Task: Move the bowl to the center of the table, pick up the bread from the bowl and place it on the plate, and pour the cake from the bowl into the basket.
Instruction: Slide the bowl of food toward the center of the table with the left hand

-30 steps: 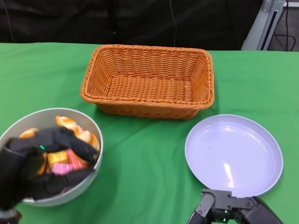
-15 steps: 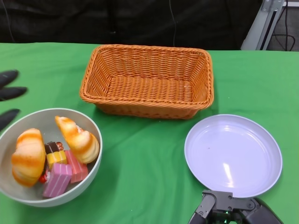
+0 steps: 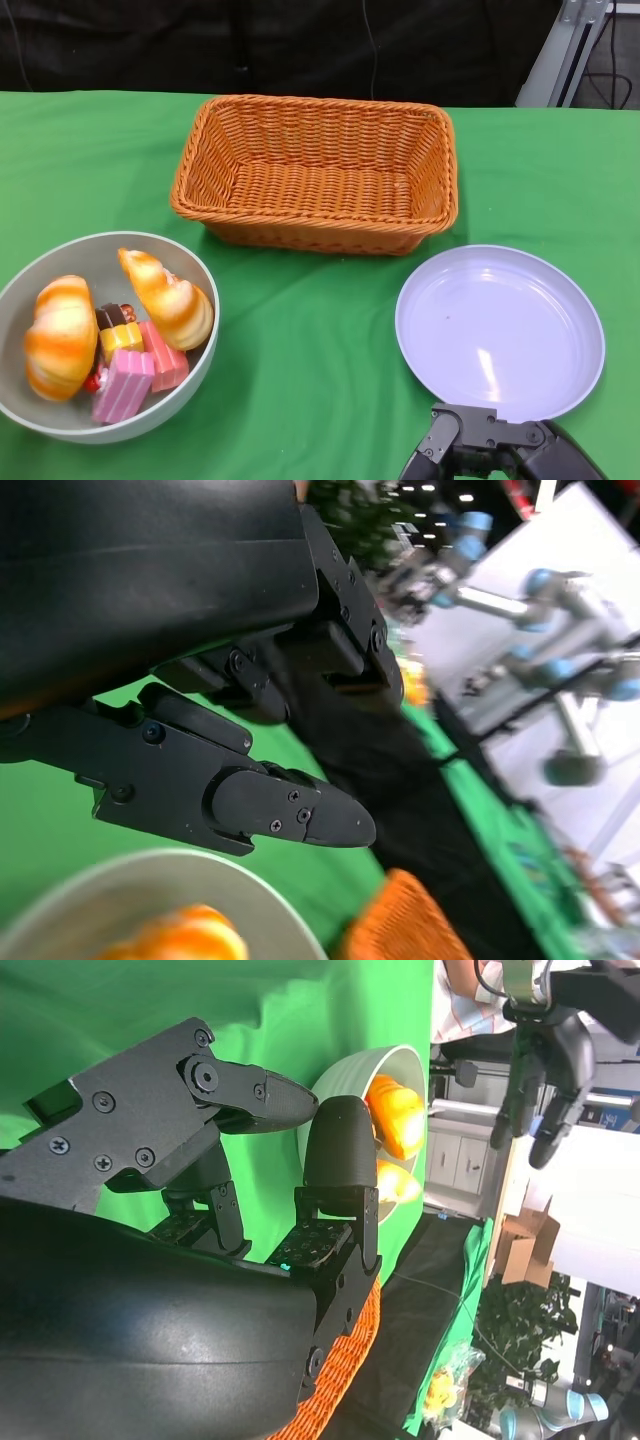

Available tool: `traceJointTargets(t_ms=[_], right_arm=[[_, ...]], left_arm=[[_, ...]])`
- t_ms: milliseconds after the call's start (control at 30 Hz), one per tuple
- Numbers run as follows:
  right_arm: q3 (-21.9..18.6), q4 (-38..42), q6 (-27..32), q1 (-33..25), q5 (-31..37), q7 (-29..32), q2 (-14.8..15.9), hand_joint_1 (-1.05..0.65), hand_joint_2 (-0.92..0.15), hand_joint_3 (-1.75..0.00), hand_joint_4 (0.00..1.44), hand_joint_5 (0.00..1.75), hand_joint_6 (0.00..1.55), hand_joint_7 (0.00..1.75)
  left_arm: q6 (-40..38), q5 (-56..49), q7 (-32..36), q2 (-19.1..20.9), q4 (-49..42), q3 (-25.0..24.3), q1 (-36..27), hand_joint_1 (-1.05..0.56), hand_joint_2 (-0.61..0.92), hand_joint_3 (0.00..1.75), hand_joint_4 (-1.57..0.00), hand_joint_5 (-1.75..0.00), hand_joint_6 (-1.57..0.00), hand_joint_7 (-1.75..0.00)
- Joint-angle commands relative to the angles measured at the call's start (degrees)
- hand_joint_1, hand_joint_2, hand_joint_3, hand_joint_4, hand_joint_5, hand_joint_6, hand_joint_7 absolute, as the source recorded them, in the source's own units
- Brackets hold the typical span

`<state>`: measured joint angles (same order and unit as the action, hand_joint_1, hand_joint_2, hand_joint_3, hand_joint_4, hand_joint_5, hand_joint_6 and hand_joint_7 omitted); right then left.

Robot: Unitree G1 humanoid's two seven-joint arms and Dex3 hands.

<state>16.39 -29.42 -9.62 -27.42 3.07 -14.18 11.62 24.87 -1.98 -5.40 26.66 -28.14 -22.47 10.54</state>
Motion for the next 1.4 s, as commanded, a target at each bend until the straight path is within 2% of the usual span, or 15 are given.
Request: traceJointTargets(t_ms=[33, 133, 300, 467, 567, 867, 1067, 1400], right_arm=[[-0.1, 0.0, -0.5, 0.0, -0.1, 0.2, 0.1, -0.27, -0.57, -0.76, 0.77, 1.54, 0.79, 1.12], [-0.1, 0.2, -0.6, 0.0, 0.1, 0.3, 0.1, -0.27, -0.57, -0.76, 0.77, 1.54, 0.79, 1.12], [0.1, -0.3, 0.2, 0.1, 0.1, 0.3, 0.1, -0.28, -0.57, -0.76, 0.78, 1.54, 0.78, 1.12], [0.4, 0.1, -0.2, 0.3, 0.0, 0.2, 0.0, -0.28, -0.57, -0.76, 0.78, 1.54, 0.79, 1.12], [0.5, 0.6, -0.5, 0.7, 0.2, 0.3, -0.1, -0.28, -0.58, -0.75, 0.78, 1.54, 0.79, 1.12], [0.6, 1.0, -0.5, 0.9, 0.2, 0.2, 0.1, -0.27, -0.58, -0.75, 0.79, 1.54, 0.81, 1.1], [0.6, 0.8, -0.4, 0.6, 0.2, 0.2, 0.2, -0.27, -0.57, -0.75, 0.79, 1.53, 0.81, 1.1], [0.8, 0.8, -0.4, 0.5, 0.2, 0.2, 0.1, -0.29, -0.58, -0.75, 0.79, 1.54, 0.81, 1.1]], left_arm=[[-6.4, -2.8, -0.2, 3.7, -0.2, 2.3, 0.2, -0.63, 0.92, 0.27, -0.39, -0.01, -0.42, 0.0], [-11.0, -4.0, -1.0, 5.3, 0.4, 4.3, 0.0, -0.65, 0.92, 0.28, -0.32, 0.0, -0.35, 0.0], [-14.9, -4.6, -1.7, 6.2, -0.3, 6.3, 0.6, -0.67, 0.92, 0.26, -0.3, 0.0, -0.35, 0.0], [-21.9, -1.8, -7.0, 6.9, 1.5, 7.0, 0.6, -0.67, 0.92, 0.3, -0.27, 0.0, -0.29, 0.0], [-28.6, 1.1, -12.0, 6.9, 4.2, 7.4, 0.3, -0.67, 0.92, 0.37, -0.2, 0.0, -0.23, 0.0], [-41.4, 5.0, -17.6, 6.6, 9.9, 8.8, 0.3, -0.66, 0.92, 0.46, -0.14, 0.0, -0.13, 0.0], [-50.0, 10.5, -23.0, 6.8, 13.2, 8.1, 0.2, -0.66, 0.92, 0.45, -0.01, 0.0, -0.02, 0.0], [-55.0, 12.0, -26.3, 8.1, 22.2, 9.7, -3.7, -0.69, 0.92, 0.4, -0.06, -0.02, -0.06, -0.02]])
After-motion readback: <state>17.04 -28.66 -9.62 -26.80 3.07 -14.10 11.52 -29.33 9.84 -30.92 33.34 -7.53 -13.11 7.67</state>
